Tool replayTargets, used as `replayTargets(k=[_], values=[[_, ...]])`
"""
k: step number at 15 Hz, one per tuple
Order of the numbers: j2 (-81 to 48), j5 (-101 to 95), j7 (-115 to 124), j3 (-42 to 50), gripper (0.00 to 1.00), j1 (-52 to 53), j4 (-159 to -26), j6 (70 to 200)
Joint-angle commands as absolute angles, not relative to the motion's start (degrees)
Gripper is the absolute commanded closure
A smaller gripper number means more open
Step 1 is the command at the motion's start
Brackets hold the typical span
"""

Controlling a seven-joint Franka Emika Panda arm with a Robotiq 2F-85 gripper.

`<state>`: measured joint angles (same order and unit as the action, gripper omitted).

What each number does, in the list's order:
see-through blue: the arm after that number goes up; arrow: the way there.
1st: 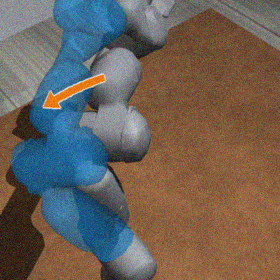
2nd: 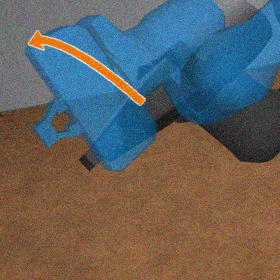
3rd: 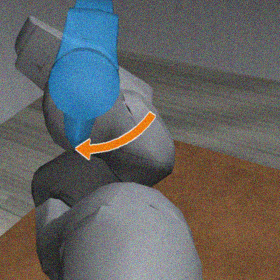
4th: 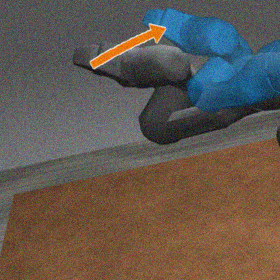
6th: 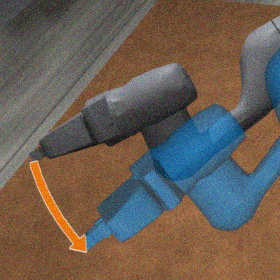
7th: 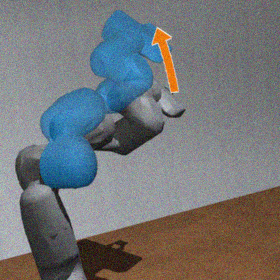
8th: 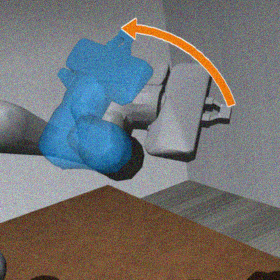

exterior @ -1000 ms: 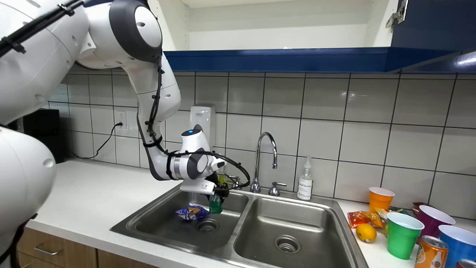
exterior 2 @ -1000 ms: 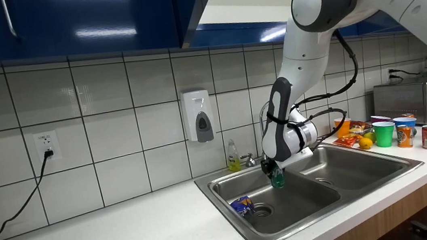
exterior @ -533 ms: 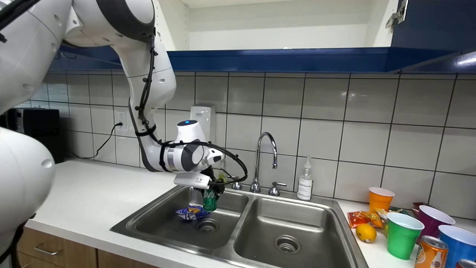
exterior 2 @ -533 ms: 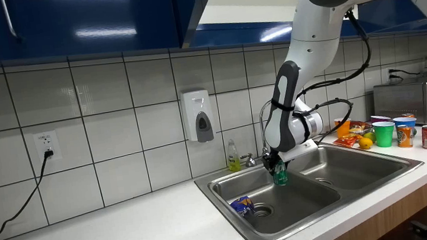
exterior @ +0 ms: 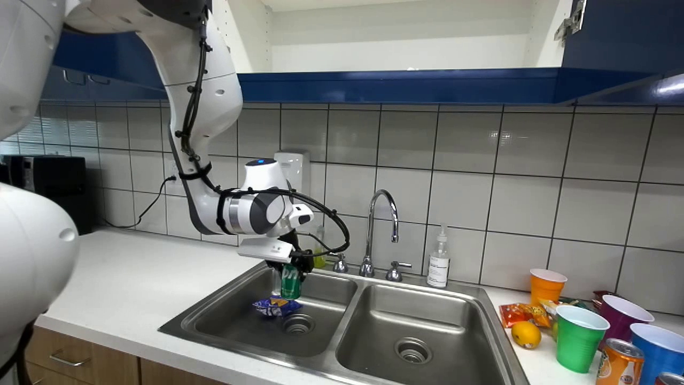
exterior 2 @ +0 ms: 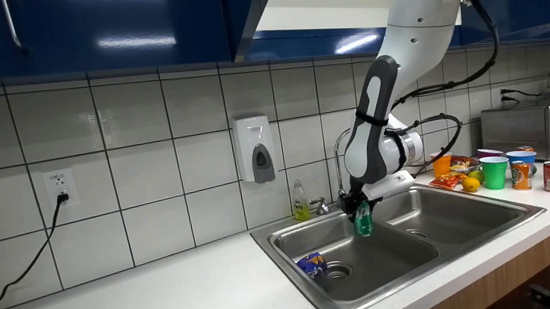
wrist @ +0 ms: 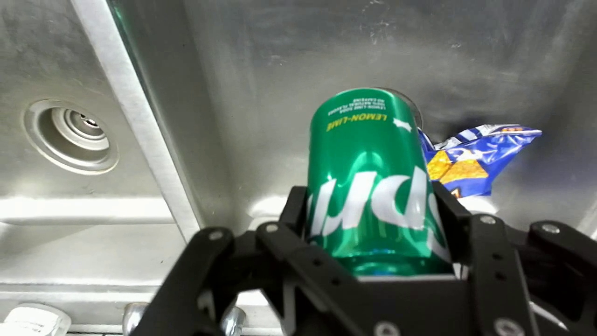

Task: Remove the can from the sink and put it in the top cabinet

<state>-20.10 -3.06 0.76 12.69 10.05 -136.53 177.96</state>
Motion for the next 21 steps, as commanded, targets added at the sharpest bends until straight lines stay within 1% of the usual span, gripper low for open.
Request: replayTargets(k=[1,13,21], values=[[-12.8,-4.5,0.1,10.7,0.60,8.2,-141.3,174.2],[3.1,-2.8,-1.0,3.3,0.60,4.8,-150.1,161.0],[12.8,-0.1,-2.1,1.7,0.60,5.4,-153.3,151.8]])
